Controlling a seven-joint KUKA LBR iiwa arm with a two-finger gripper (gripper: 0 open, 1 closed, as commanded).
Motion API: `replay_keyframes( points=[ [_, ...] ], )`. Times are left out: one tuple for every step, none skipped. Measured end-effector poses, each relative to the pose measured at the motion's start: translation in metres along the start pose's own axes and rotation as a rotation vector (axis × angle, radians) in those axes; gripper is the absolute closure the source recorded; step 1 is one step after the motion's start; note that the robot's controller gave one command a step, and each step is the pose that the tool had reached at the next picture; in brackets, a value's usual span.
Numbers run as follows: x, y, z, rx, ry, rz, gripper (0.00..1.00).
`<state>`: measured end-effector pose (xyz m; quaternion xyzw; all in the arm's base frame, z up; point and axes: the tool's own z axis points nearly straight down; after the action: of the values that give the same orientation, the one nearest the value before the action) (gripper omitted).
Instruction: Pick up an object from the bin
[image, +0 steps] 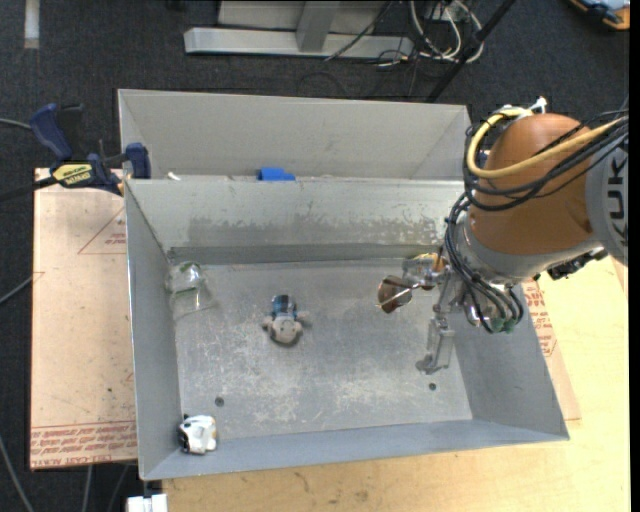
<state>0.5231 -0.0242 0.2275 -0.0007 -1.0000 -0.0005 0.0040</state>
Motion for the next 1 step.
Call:
replay_keyframes(
  points=[
    [-0.0015, 0.0001, -0.0046, 0.000, -0.009, -0.001, 0.00]
  ],
)
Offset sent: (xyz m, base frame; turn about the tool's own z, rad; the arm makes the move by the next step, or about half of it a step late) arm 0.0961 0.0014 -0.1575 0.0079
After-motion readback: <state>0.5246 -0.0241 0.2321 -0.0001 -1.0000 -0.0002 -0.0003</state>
